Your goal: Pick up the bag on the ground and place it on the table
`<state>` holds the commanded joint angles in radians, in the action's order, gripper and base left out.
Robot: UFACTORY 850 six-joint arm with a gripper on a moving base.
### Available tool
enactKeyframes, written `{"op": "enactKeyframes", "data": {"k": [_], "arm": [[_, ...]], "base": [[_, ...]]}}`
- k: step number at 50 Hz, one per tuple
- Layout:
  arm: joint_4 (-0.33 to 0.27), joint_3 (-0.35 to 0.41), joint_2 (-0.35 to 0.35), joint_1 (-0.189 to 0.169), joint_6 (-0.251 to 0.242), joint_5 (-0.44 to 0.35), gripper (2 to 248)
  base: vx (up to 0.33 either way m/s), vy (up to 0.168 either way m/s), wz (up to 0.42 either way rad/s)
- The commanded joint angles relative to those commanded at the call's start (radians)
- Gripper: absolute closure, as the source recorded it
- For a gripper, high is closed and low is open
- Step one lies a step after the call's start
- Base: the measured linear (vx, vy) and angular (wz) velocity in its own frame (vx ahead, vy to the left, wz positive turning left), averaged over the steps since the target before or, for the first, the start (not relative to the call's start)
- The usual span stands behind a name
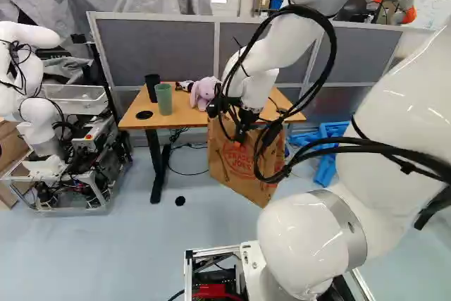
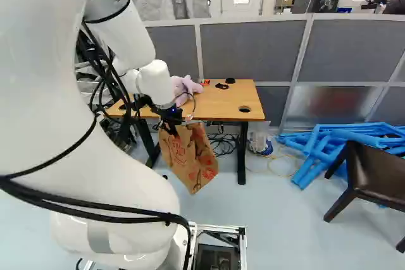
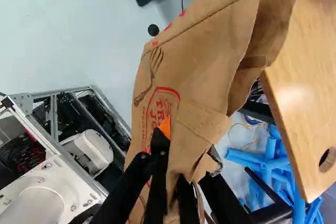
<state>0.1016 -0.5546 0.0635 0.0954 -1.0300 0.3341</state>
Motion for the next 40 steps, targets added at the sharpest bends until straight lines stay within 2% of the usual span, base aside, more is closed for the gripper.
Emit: {"op": "enactKeyframes", "data": {"k": [40], "arm": [[0.000, -0.108, 0.024, -0.022, 0.000, 0.017, 229]], "base": [[0.000, 0.000, 0.000]]}}
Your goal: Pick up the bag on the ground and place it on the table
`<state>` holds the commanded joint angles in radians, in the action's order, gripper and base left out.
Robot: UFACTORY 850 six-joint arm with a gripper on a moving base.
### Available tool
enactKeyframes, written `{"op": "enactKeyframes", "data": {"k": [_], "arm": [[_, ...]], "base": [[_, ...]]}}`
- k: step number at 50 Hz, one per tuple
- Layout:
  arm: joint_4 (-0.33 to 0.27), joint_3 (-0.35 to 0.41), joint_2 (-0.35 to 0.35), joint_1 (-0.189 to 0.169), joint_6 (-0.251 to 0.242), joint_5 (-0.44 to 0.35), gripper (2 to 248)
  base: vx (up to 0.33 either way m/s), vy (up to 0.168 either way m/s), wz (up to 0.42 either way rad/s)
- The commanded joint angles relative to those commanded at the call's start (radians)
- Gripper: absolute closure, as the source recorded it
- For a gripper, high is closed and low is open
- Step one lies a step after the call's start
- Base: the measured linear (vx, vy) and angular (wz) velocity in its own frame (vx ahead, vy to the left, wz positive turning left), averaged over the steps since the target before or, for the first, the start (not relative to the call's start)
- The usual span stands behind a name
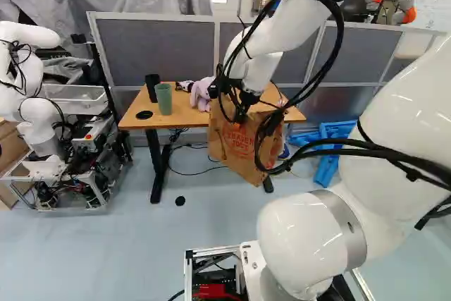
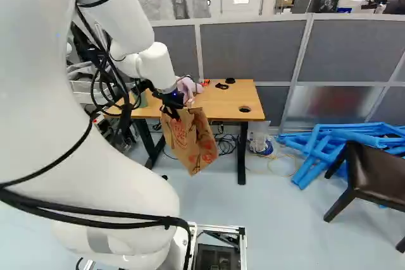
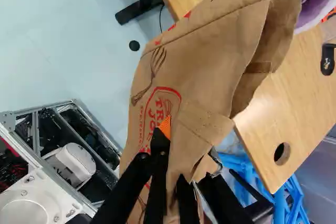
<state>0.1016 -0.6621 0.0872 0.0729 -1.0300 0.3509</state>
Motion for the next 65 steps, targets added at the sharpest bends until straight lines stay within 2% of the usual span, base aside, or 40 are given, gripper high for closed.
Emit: {"op": "enactKeyframes", "data": {"k": [34, 65], "arm": [[0.000, -0.120, -0.019, -0.020, 0.000, 0.106, 229], [0.000, -0.120, 0.075, -0.021, 0.000, 0.110, 229]], "base": [[0.000, 0.000, 0.000], [0.000, 0.000, 0.000]]}}
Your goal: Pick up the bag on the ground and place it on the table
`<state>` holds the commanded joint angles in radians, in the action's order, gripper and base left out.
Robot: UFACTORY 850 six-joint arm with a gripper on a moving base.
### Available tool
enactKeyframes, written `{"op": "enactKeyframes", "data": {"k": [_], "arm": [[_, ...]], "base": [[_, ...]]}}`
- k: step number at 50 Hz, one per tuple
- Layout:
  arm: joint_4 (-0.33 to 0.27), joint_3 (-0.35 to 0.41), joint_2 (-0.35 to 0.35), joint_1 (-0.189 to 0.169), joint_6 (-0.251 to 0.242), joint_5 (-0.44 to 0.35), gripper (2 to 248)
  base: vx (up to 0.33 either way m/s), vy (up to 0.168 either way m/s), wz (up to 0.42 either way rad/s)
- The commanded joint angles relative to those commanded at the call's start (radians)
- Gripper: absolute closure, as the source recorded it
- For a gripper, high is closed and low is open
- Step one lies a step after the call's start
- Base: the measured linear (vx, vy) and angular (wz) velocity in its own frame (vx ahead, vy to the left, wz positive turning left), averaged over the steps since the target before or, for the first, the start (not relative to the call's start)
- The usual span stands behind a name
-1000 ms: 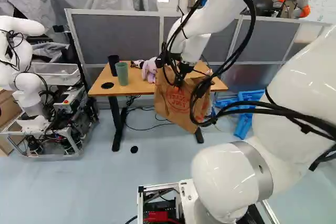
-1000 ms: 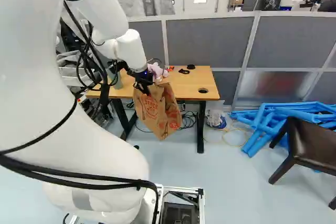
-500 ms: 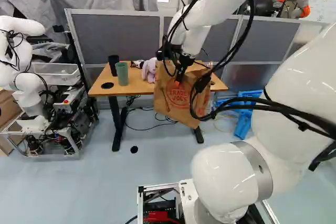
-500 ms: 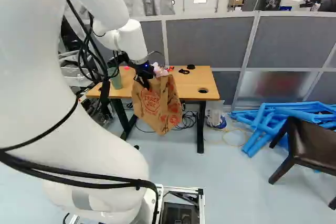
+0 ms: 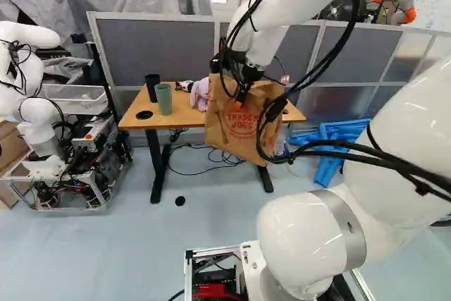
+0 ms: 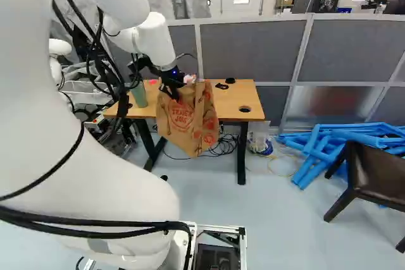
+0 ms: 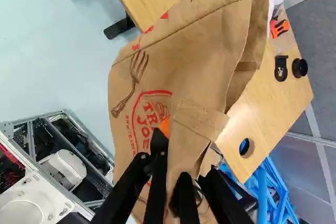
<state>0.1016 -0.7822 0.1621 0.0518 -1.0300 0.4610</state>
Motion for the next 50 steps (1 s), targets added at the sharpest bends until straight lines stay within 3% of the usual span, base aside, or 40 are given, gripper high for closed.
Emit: {"op": "enactKeyframes", "data": {"k": [39, 50], "arm": [[0.000, -0.003, 0.114, 0.000, 0.000, 0.000, 229], [0.000, -0.041, 0.102, -0.001, 0.000, 0.000, 229]], "base": [[0.000, 0.000, 0.000], [0.000, 0.000, 0.000]]}}
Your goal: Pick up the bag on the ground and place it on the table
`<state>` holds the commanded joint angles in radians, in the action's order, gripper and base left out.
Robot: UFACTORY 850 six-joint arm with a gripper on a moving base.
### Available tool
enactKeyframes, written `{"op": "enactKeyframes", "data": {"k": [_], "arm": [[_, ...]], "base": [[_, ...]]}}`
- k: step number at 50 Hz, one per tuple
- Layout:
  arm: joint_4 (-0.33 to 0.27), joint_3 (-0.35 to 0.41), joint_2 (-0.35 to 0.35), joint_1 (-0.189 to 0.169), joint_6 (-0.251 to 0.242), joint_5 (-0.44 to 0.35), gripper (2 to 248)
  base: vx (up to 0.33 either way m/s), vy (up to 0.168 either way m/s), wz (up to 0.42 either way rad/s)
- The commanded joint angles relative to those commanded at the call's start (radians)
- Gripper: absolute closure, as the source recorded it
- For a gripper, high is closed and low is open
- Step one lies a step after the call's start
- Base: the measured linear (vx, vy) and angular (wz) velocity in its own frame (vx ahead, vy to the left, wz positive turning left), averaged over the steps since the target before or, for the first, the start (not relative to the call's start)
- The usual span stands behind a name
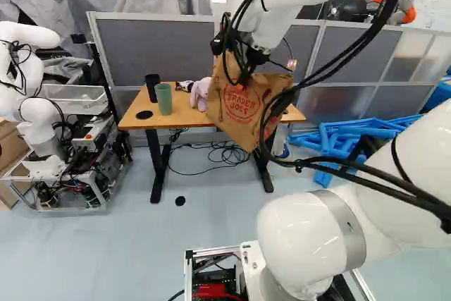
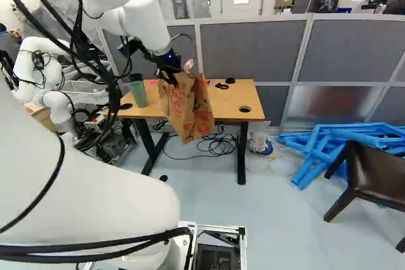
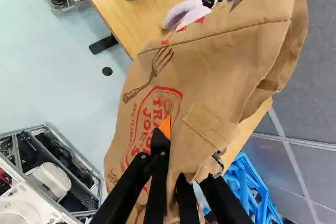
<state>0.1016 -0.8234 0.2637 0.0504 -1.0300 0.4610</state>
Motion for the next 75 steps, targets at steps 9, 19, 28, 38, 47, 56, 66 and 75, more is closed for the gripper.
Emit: {"op": "enactKeyframes", "data": {"k": [9, 19, 28, 38, 47, 56, 66, 75], "arm": [[0.000, -0.050, -0.032, -0.002, 0.000, 0.006, 229], [0.000, -0.108, -0.070, -0.004, 0.000, 0.024, 229], [0.000, -0.160, -0.103, -0.005, 0.000, 0.065, 229], [0.000, -0.214, -0.135, -0.007, 0.000, 0.129, 229], [0.000, -0.265, -0.163, -0.008, 0.000, 0.191, 229], [0.000, -0.314, -0.190, -0.017, 0.000, 0.252, 229], [0.000, -0.370, -0.221, -0.034, 0.000, 0.322, 229], [0.000, -0.419, -0.246, -0.052, 0.000, 0.388, 229]], "base": [[0.000, 0.000, 0.000], [0.000, 0.000, 0.000], [0.000, 0.000, 0.000], [0.000, 0.000, 0.000], [0.000, 0.000, 0.000], [0.000, 0.000, 0.000], [0.000, 0.000, 0.000], [0.000, 0.000, 0.000]]}}
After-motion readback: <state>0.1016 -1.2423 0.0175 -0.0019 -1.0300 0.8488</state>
